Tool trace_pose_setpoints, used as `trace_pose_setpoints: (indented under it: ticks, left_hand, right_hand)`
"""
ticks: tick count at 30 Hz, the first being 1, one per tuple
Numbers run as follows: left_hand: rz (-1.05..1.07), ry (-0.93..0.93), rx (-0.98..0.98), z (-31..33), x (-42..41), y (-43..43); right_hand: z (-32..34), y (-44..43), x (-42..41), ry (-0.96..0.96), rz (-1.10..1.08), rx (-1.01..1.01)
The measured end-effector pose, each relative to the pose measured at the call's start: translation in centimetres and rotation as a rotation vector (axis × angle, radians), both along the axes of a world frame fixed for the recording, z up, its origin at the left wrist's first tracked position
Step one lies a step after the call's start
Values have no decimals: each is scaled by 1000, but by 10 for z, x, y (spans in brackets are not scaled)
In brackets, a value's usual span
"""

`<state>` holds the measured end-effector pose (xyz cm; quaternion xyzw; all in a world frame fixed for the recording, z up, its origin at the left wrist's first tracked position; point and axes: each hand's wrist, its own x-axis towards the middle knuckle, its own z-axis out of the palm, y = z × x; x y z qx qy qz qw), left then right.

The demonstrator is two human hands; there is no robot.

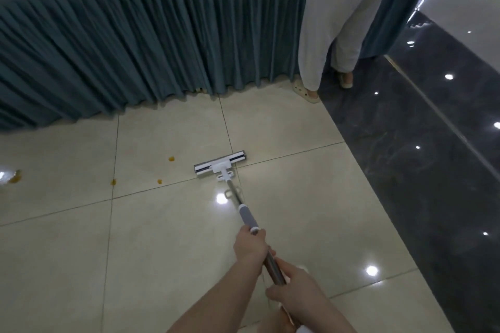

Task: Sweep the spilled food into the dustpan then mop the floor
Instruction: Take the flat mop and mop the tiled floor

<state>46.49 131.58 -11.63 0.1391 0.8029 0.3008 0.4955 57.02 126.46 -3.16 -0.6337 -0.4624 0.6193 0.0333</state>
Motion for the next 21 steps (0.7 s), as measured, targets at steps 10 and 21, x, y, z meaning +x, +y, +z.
trace_pose_setpoints:
  ticks: [10, 21]
  left_hand:
    - [241, 30, -29, -13, 104, 101]
    - [490, -29, -19, 17, 172, 245]
  right_hand:
    - [11, 143, 97, -185, 405, -22]
    - [61, 301, 169, -175, 520, -144]
